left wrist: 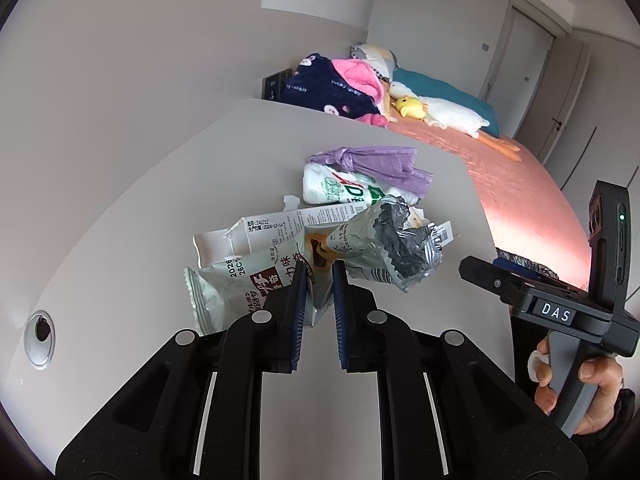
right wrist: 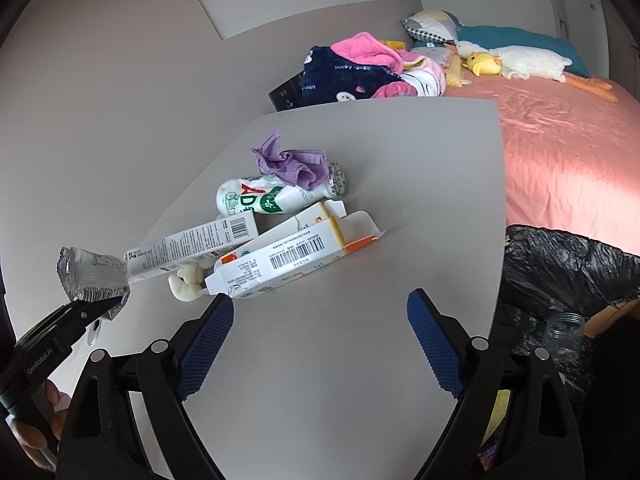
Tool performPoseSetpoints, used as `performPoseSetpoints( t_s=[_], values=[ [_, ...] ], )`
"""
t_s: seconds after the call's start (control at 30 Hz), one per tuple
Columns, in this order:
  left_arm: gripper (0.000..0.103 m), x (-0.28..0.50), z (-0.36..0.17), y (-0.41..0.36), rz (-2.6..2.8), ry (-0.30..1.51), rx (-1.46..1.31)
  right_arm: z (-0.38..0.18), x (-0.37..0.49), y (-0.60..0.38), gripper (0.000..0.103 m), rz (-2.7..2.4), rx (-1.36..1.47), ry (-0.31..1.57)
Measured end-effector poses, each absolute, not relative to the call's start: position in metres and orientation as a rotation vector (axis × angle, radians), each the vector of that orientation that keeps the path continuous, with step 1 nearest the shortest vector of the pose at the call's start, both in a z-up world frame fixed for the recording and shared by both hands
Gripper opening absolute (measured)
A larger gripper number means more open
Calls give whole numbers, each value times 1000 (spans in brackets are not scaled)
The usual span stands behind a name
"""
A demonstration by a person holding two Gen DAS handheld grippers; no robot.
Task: Collect trash
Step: 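Grasp the white barcode box with the right tool while the left tool holds the wrapper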
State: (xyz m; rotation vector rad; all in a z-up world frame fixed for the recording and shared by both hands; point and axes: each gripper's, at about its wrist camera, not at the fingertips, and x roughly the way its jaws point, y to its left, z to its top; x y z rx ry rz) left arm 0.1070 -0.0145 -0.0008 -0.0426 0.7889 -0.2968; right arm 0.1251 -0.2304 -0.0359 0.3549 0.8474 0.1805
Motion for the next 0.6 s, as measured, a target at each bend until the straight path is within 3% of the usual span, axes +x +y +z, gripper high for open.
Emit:
performPoseSetpoints(
  t_s=[0.5,0.6],
  values=[
    [13,115,-5,2,-283,802,-90,-54,168,-211,88,118,517,896],
    [13,114,-5,4,-286,805,-96,-59,170,-213,73,134,542,906]
  ],
)
